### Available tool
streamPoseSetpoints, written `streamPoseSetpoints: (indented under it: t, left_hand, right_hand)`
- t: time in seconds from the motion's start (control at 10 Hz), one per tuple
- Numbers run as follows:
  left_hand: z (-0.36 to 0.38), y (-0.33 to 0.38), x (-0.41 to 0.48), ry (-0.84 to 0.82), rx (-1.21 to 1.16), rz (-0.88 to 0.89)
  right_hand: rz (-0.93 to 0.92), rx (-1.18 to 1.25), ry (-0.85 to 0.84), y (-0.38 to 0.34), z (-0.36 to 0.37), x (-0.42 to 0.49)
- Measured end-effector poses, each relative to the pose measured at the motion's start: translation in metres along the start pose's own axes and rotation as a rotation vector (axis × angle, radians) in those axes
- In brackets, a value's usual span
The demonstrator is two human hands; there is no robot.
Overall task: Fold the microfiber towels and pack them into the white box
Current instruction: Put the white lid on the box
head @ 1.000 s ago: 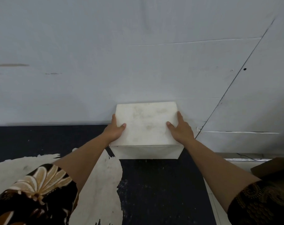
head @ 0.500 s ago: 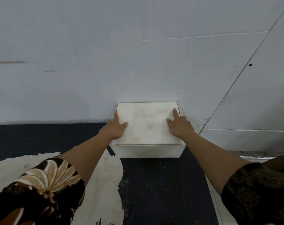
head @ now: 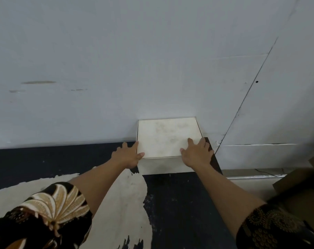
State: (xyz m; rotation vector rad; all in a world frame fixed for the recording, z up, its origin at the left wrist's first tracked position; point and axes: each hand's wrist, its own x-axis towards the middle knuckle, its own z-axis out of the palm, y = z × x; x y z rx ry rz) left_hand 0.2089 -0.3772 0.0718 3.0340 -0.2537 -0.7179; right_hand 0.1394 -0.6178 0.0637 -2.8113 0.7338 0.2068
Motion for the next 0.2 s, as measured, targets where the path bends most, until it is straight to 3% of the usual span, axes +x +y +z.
streamPoseSetpoints:
  t: [0.2]
  left_hand:
    - [-0.044, -0.066, -0.039, 0.2, 0.042, 0.04]
  right_hand:
    - [-0.038, 0.225, 0.139, -0.071, -0.005, -0.114]
